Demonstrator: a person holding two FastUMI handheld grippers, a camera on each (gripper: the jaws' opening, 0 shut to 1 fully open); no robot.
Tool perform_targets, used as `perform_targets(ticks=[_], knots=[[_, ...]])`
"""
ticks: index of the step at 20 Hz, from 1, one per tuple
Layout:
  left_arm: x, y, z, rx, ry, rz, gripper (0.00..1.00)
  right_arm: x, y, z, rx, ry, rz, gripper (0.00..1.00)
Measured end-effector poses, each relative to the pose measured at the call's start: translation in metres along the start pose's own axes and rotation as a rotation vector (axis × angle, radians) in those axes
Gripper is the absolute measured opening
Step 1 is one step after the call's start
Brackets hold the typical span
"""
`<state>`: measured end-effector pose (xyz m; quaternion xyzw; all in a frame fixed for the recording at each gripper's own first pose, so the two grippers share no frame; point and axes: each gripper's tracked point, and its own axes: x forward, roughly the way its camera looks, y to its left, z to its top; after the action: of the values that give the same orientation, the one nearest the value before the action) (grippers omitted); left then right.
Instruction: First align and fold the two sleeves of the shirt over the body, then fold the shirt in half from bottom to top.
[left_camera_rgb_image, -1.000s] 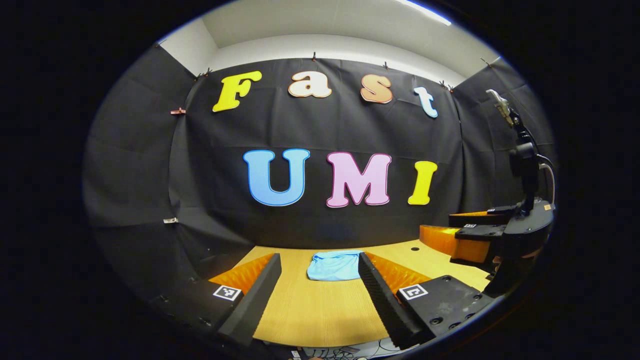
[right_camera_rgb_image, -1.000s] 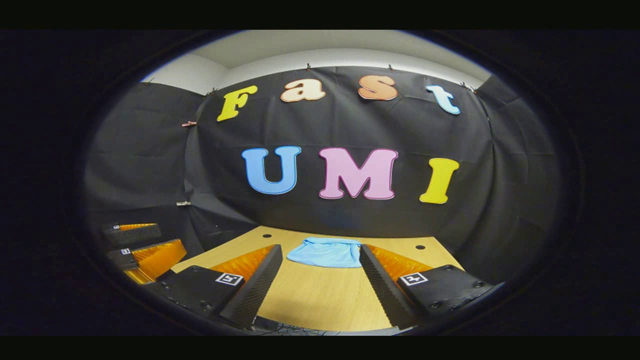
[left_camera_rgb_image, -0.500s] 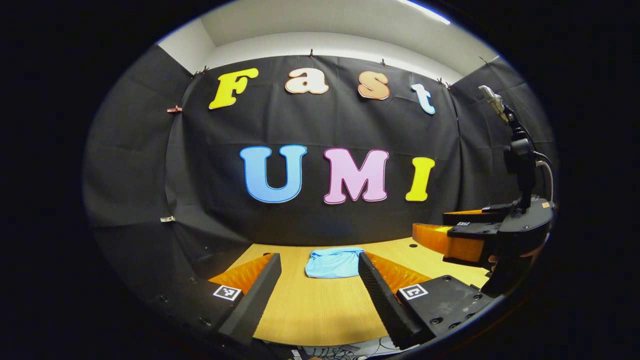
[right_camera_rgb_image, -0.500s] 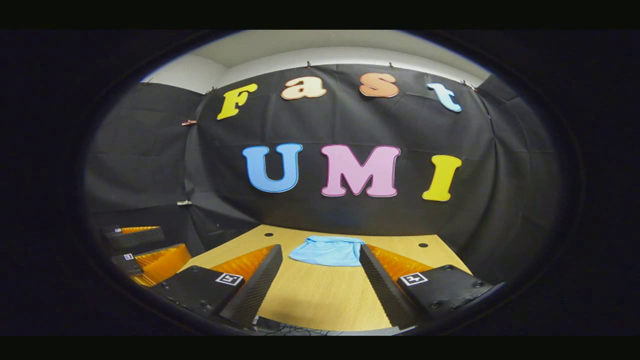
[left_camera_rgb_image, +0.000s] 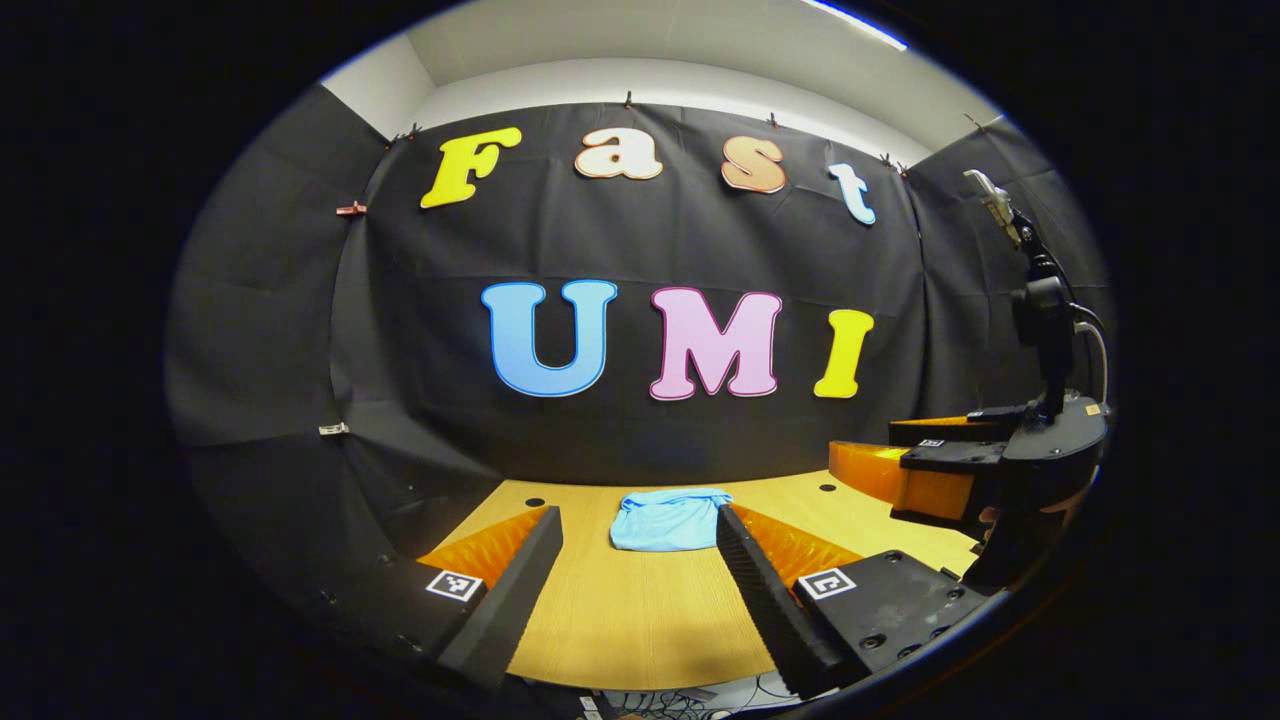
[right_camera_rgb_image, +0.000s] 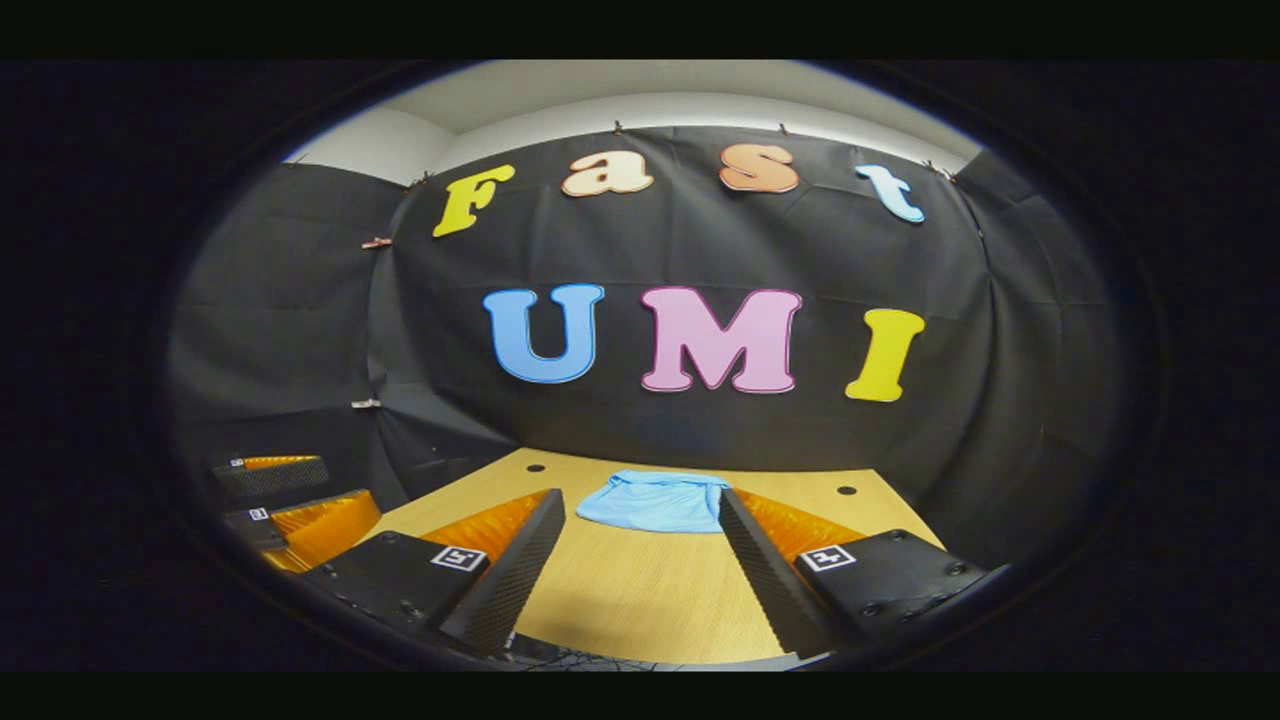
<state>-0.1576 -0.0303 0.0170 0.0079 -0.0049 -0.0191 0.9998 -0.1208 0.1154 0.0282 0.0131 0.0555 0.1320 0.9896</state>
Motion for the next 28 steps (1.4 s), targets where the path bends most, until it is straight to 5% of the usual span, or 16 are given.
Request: perform_targets(ticks=[13, 28], knots=[[0.008, -0.018, -0.005, 0.022, 0.018, -0.024, 0.99, 0.002, -0.024, -0.005, 0.024, 0.006, -0.04, 0.97], [-0.003, -0.013, -0.011, 0.019, 0.026, -0.015, 0.99, -0.007, -0.009, -0.007, 0.01, 0.012, -0.014, 0.97]])
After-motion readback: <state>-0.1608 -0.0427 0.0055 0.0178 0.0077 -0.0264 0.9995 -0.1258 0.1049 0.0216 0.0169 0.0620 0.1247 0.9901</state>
